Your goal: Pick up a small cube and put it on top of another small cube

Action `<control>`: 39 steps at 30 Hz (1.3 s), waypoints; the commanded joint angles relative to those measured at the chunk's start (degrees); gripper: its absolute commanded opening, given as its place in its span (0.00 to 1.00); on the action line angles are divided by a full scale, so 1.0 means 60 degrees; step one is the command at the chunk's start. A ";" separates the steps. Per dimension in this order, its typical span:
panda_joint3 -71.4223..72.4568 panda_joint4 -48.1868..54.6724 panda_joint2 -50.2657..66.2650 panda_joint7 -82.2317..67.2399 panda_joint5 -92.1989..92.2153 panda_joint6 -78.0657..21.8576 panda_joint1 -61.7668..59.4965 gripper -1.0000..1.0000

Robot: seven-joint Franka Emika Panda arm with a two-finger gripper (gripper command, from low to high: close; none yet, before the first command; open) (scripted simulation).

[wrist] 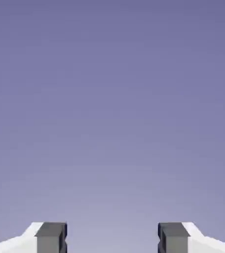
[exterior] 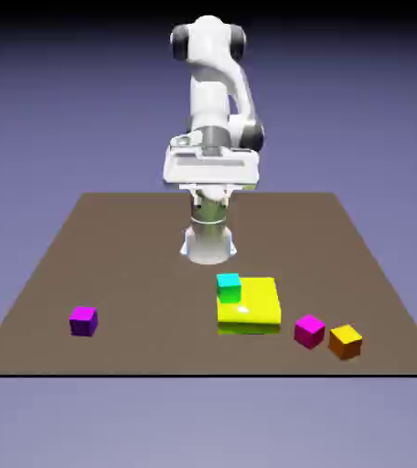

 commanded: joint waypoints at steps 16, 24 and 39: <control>0.0628 0.2831 0.5538 -0.2878 -0.0575 -0.2487 -0.5089 0.50; 0.0900 0.4061 0.7942 -0.4127 -0.0825 -0.3567 -0.7299 0.50; 0.1281 0.4046 0.7840 -0.3322 -0.0878 -0.3681 -0.6618 0.00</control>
